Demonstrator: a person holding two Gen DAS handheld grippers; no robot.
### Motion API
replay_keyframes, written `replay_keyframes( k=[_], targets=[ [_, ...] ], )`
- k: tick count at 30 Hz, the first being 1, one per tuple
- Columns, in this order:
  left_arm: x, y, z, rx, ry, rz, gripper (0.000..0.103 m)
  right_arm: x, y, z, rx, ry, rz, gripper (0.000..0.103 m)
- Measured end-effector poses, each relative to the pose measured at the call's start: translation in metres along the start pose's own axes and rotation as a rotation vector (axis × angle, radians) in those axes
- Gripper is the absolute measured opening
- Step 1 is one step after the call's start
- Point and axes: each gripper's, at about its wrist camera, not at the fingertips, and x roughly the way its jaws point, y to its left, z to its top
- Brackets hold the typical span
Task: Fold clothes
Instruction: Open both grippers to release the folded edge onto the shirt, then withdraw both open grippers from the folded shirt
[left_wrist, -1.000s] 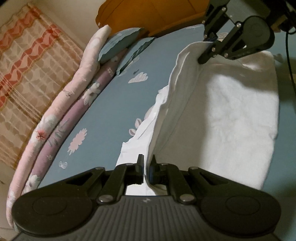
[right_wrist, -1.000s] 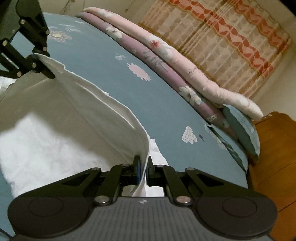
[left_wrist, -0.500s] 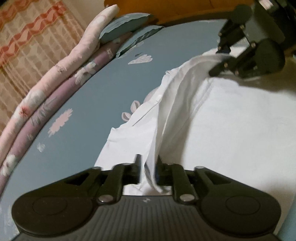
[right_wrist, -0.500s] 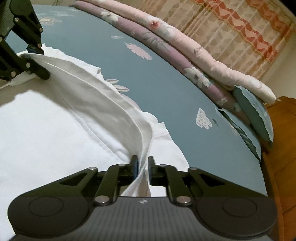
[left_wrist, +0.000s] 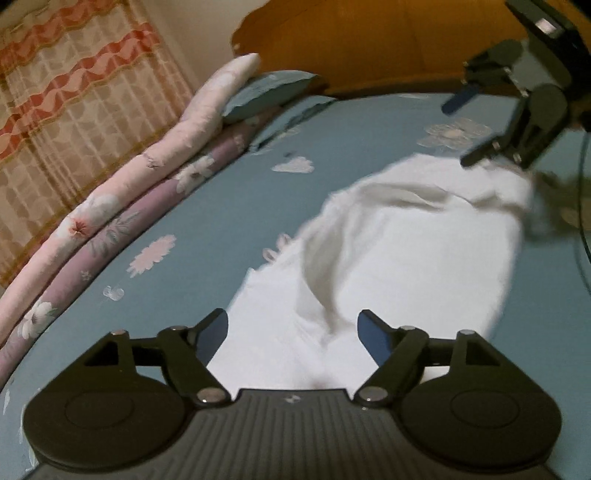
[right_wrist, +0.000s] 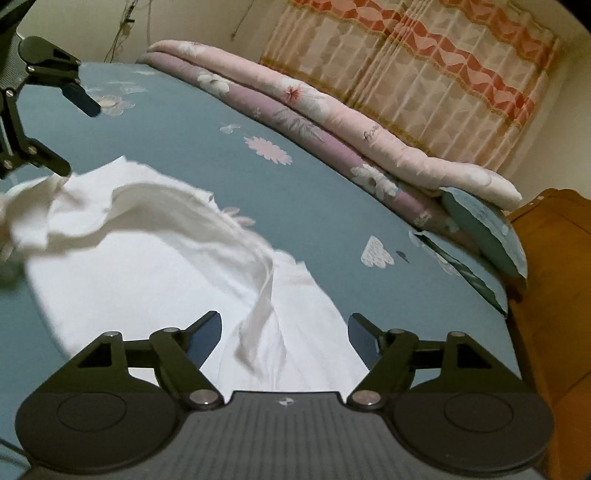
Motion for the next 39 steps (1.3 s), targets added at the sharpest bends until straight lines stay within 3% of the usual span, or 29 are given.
replay_keyframes(
  k=[5, 10, 17, 23, 27, 31, 35, 39],
  targets=[
    [0.014, -0.017, -0.025, 0.074, 0.102, 0.018, 0.079, -0.001, 0.010, -0.027, -0.049, 0.084, 0.002, 0.080],
    [0.042, -0.018, -0.035, 0.089, 0.142, 0.050, 0.079, 0.024, 0.020, -0.041, -0.097, 0.142, -0.022, 0.080],
    [0.059, -0.006, -0.034, 0.089, 0.078, 0.103, 0.079, 0.046, 0.026, -0.047, -0.199, 0.135, -0.082, 0.080],
    [0.069, 0.031, -0.025, -0.023, 0.035, 0.161, 0.079, 0.064, -0.009, -0.029, -0.129, 0.098, -0.125, 0.081],
    [0.082, 0.055, -0.025, -0.080, 0.052, 0.236, 0.079, 0.081, -0.037, -0.020, -0.051, 0.091, -0.187, 0.082],
    [0.088, 0.071, -0.024, -0.179, 0.068, 0.256, 0.079, 0.094, -0.068, -0.020, 0.083, 0.106, -0.228, 0.082],
    [0.076, 0.063, -0.025, -0.233, 0.023, 0.156, 0.078, 0.088, -0.080, -0.030, 0.205, 0.094, -0.186, 0.081],
    [0.067, 0.046, -0.022, -0.296, -0.008, -0.035, 0.078, 0.077, -0.078, -0.039, 0.278, 0.088, -0.064, 0.069]
  ],
)
